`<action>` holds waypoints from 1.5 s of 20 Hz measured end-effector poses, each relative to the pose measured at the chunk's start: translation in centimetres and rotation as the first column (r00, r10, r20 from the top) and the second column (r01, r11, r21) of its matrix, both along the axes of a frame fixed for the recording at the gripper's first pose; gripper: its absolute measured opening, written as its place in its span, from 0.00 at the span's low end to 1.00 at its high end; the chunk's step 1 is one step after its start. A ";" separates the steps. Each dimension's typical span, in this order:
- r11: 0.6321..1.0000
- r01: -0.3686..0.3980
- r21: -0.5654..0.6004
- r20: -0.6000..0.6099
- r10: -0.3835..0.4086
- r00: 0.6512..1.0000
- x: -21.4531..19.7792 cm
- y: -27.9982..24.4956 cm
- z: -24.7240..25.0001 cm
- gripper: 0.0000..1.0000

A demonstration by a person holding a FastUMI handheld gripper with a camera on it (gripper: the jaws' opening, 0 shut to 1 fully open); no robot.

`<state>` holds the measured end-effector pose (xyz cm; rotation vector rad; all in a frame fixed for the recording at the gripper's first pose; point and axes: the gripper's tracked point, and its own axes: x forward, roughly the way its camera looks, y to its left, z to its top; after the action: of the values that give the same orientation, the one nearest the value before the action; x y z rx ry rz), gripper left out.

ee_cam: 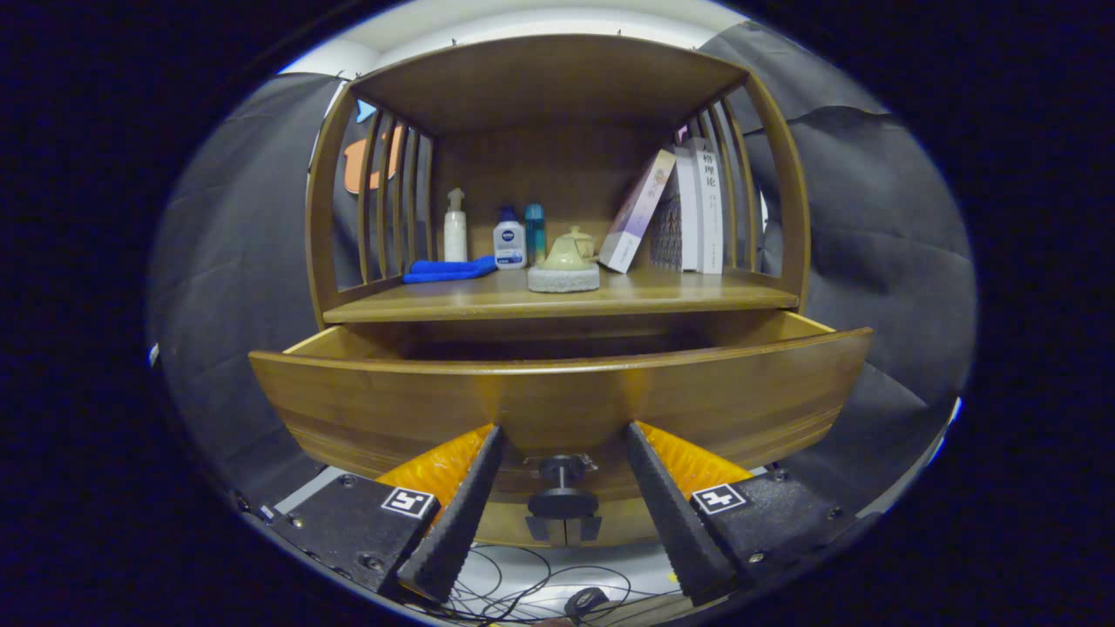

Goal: Pull open the drawer, take out the items inside it, and place them on the countertop above the cabinet.

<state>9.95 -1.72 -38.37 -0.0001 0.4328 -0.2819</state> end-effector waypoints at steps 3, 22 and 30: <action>1.000 0.002 0.014 -0.008 -0.002 1.000 1.5 -0.3 -0.2 0.93; 1.000 0.016 -0.004 -0.087 -0.016 0.996 8.5 -2.2 -1.0 0.93; 0.991 -0.102 0.085 -0.078 0.109 0.991 1.2 -2.3 3.9 0.93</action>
<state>11.18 -4.00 -34.46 0.0449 0.5246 -0.1604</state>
